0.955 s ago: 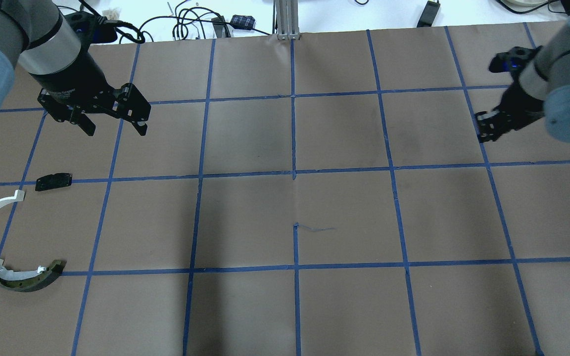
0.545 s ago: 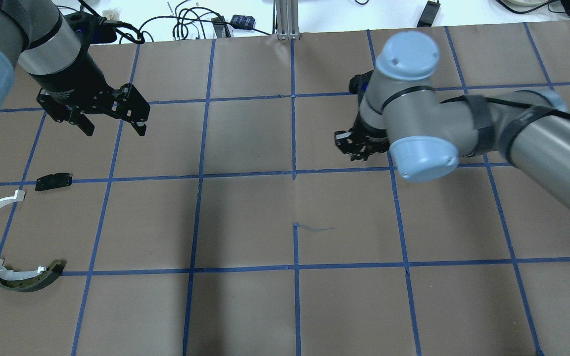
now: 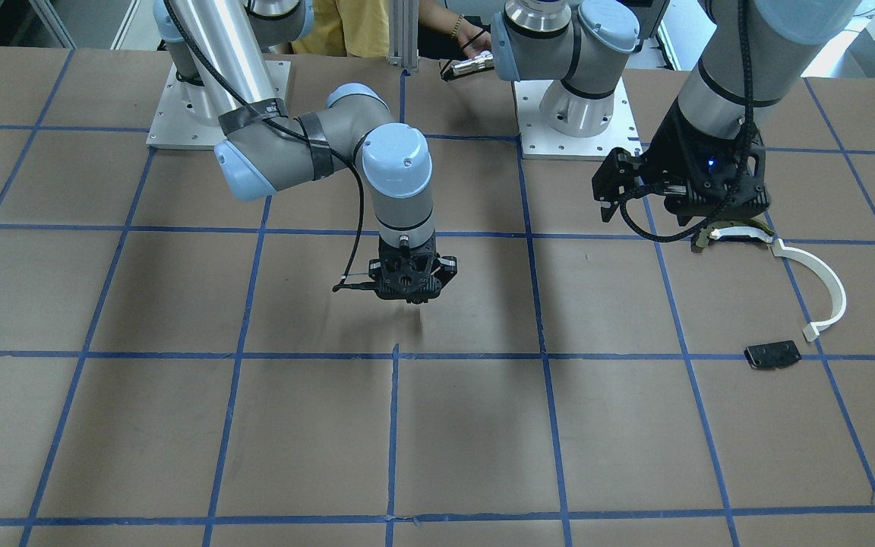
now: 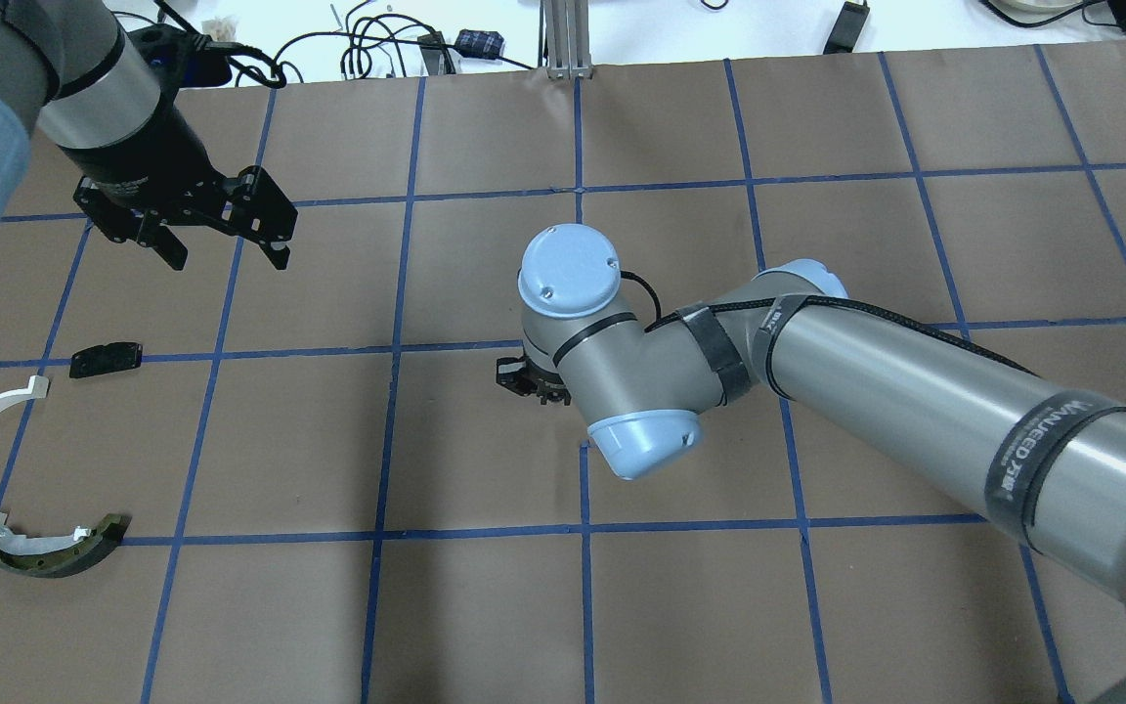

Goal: Place bearing gear from tray to pile

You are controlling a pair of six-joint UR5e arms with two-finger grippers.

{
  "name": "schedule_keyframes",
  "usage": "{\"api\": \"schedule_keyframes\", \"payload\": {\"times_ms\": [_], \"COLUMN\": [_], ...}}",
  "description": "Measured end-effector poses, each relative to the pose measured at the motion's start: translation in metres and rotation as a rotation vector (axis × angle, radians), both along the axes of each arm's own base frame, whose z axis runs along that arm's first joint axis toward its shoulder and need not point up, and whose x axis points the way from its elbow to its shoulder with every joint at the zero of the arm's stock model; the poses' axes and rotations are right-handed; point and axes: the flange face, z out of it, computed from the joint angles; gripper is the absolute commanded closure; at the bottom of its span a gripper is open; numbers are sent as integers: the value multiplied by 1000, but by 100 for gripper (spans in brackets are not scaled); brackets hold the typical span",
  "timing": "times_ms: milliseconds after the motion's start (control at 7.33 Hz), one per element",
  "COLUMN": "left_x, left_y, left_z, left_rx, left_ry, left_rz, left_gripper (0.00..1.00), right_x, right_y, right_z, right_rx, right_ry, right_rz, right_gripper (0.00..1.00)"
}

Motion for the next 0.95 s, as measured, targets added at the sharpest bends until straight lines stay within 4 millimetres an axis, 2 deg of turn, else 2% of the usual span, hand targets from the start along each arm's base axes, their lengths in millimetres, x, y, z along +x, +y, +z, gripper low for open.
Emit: {"api": "schedule_keyframes", "payload": {"times_ms": [136, 273, 409, 545, 682, 818, 955], "left_x": [1, 0, -1, 0, 0, -1, -14], "left_y": [-1, -4, -9, -14, -17, -18, -19], "left_z": [-2, -6, -13, -23, -37, -53, -72], "left_rx": [3, 9, 13, 15, 26, 48, 64], "left_ry": [3, 10, 16, 17, 17, 22, 35], "left_rz": [1, 5, 13, 17, 21, 29, 38], "left_gripper": [0, 0, 0, 0, 0, 0, 0], "right_x": [0, -14, -50, -109, -187, -277, -373], "right_y": [-4, -21, -50, -80, -105, -122, -127], "right_z": [2, 12, 31, 56, 79, 94, 100], "right_rx": [-8, -29, -40, -27, -14, -2, 12], "right_ry": [-3, 0, 18, 38, 57, 74, 87], "right_rz": [9, 44, 103, 132, 165, 204, 229], "right_gripper": [0, 0, 0, 0, 0, 0, 0]}}
